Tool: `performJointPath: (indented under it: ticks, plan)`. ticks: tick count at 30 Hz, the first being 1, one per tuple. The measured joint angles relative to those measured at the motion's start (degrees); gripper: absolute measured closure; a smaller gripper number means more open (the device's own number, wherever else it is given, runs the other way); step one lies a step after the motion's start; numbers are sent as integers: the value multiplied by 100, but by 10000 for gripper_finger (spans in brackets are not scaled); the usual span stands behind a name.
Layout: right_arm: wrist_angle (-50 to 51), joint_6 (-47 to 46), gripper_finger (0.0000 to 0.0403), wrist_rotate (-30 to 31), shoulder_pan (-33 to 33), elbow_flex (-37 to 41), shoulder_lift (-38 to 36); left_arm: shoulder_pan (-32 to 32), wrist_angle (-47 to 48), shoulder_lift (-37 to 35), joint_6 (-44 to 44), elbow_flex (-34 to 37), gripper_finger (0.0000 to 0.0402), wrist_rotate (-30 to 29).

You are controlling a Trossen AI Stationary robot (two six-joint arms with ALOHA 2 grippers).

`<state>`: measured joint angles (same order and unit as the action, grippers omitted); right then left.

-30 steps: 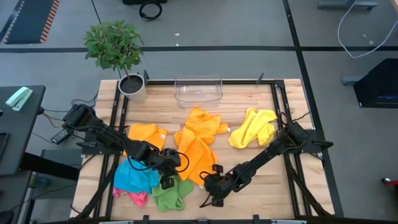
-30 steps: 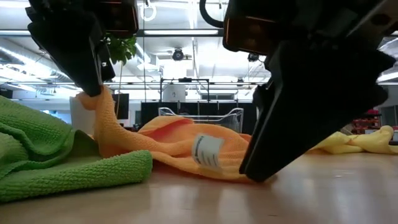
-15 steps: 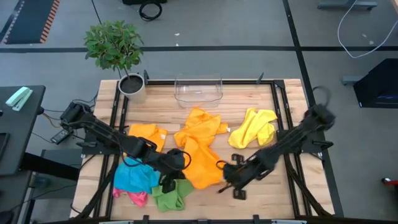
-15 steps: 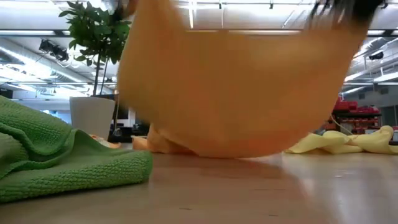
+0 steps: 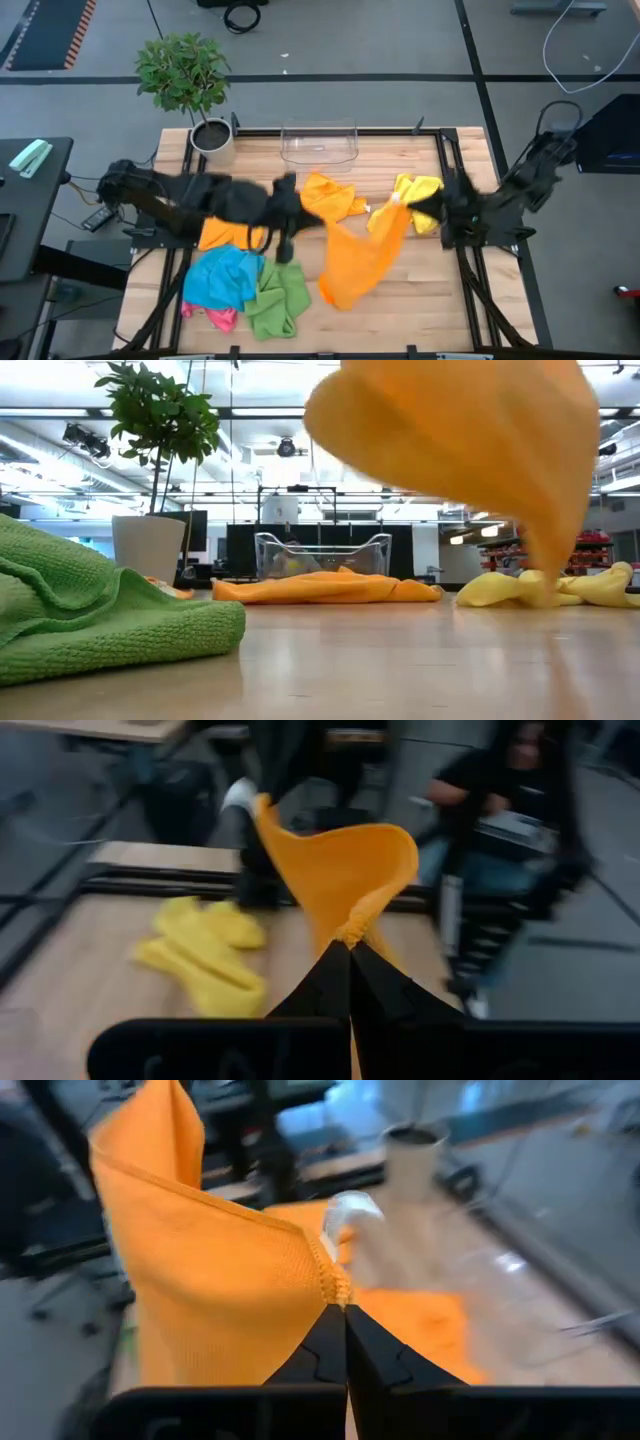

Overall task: Fold microfiber towels
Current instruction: Fold the bottom orange towel on the table

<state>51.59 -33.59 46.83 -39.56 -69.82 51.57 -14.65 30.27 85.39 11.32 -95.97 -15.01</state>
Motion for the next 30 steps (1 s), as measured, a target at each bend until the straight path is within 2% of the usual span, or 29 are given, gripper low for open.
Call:
performJointPath:
  ticks: [6,11,13,15,18,20,22,26,28,30]
  plan:
    - [-9,986,402,-193,535,-359,-456,729,9,22,-1,-255,398,492]
    - [147,1440,402,-592,729,-1027,-331,794,178,21,-131,-581,398,597]
    - [368,1180,402,-1028,726,-1172,-205,695,329,4,17,-625,399,692]
    - [512,622,402,-1809,680,-1052,-27,525,687,0,388,-569,399,1010]
    - [459,-431,402,-2888,347,-363,373,11,1224,66,1189,-86,398,1319]
    - [12,-1100,402,-3216,-62,348,711,-461,1276,108,1688,575,399,1335]
    - [-940,-1667,402,-3386,-512,1120,1104,-917,552,178,2323,1393,399,1311]
    - [-3938,-2981,402,-3217,-1328,2406,1976,-1765,-2144,386,3657,3104,399,1126]
    - [-4912,-3655,402,-2933,-1576,2748,2510,-2056,-3341,574,4360,3793,399,843]
    - [-5435,-4246,402,-2715,-1752,2852,2978,-2233,-4216,781,4958,4222,399,563]
